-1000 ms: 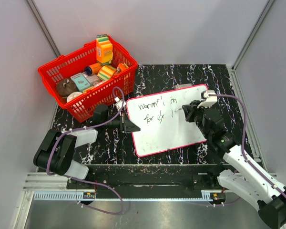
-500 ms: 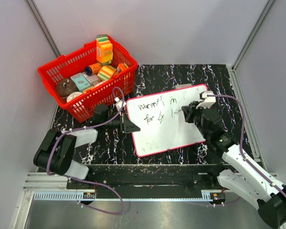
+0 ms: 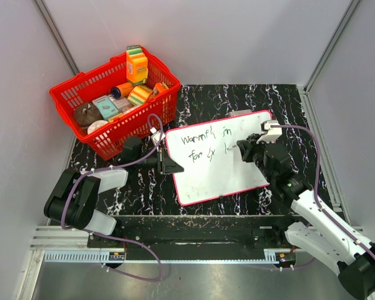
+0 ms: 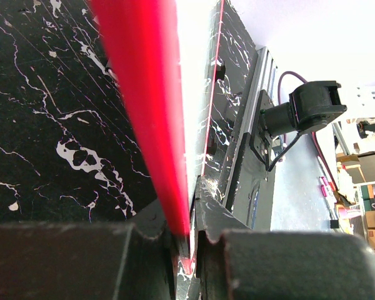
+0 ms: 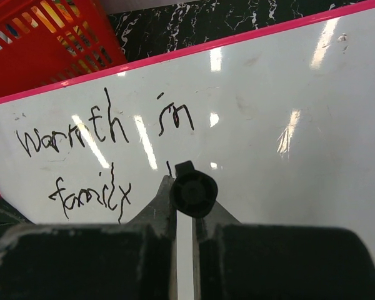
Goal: Write a sentence on the whiteboard
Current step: Write with the whiteboard marker on the whiteboard.
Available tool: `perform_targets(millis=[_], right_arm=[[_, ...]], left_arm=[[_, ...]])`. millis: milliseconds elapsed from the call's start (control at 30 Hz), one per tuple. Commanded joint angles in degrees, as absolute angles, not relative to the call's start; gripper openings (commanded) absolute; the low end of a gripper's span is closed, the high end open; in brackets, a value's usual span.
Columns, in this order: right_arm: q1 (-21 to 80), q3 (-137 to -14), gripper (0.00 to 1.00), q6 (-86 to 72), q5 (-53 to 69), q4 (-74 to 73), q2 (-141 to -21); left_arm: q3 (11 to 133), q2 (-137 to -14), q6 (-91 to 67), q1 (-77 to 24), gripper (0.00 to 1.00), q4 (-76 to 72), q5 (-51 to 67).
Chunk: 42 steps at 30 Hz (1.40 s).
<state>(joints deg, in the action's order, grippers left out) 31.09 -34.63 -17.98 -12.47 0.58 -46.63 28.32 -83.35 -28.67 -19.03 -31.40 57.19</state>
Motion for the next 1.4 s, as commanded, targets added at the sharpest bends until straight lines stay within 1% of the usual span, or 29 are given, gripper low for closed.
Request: perform_targets(millis=[0, 400, 733, 1000, 1367], right_arm=[[31.55, -33.58, 0.00, -18.46, -11.51, -1.48, -45.79], [31.46, -32.70, 0.00, -18.98, -15.02, -4.48, -43.15], [31.46, -35.85, 0.00, -17.67, -19.16, -1.50, -45.08], [31.46, -37.88, 0.00, -17.40, -17.67, 2.20, -48.51], [31.46, -39.29, 0.00, -17.84, -15.91, 3.43, -49.39]], left_arm=[[27.25, -84.20, -19.34, -18.72, 0.00, -30.85, 51.50], [27.25, -84.11, -19.42, -18.72, 0.00, -30.76, 51.50], [27.25, -84.20, -19.42, -18.72, 0.00, -30.76, 51.59], [27.25, -84.11, -19.42, -18.72, 0.00, -30.76, 51.50], [27.33, -84.29, -19.42, -18.72, 0.00, -30.67, 51.59]])
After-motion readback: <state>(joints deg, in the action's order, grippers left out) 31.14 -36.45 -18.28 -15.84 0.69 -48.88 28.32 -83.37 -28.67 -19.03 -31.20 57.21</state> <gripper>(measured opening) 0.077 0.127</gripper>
